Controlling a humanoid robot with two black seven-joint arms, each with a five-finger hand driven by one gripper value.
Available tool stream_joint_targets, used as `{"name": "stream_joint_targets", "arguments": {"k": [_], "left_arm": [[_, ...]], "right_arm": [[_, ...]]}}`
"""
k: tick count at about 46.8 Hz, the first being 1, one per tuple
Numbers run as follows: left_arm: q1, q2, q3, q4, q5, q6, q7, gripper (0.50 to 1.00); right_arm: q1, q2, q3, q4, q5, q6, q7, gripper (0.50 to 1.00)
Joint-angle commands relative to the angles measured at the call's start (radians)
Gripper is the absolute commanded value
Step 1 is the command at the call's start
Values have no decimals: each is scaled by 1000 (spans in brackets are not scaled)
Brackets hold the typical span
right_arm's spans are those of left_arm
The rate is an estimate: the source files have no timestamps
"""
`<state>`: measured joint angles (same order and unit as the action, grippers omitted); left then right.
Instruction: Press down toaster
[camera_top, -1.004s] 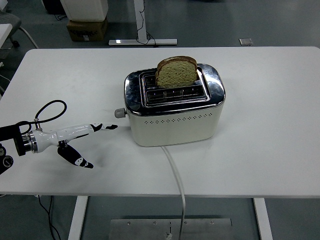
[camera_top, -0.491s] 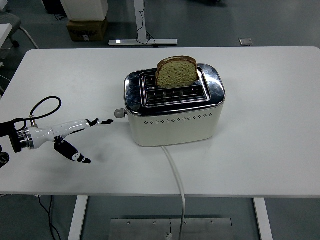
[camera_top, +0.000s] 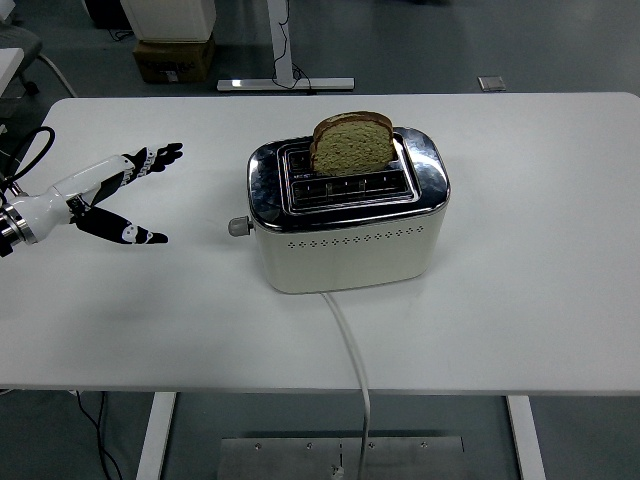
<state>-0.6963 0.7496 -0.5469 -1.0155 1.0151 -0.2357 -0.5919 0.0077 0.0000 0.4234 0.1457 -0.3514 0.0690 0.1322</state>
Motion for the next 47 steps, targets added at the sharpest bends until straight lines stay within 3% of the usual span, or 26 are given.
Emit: {"name": "stream_joint_targets", "arguments": {"k": [1, 14, 31, 47], "left_arm": [[0, -3, -4, 11, -90, -2, 1, 1000], [-15, -32, -4, 34, -449, 4, 1, 1000], [-19, -214, -5, 236, -829, 15, 1, 1000], [-55, -314, -5, 368, -975, 30, 1, 1000]], "right_arm": [[0, 0, -2, 0, 0, 0, 0, 1000], [0, 0, 0, 0, 0, 0, 0, 1000], [0, 0, 0, 0, 0, 0, 0, 1000], [2, 0, -3, 3, -4, 0, 1, 1000]]}}
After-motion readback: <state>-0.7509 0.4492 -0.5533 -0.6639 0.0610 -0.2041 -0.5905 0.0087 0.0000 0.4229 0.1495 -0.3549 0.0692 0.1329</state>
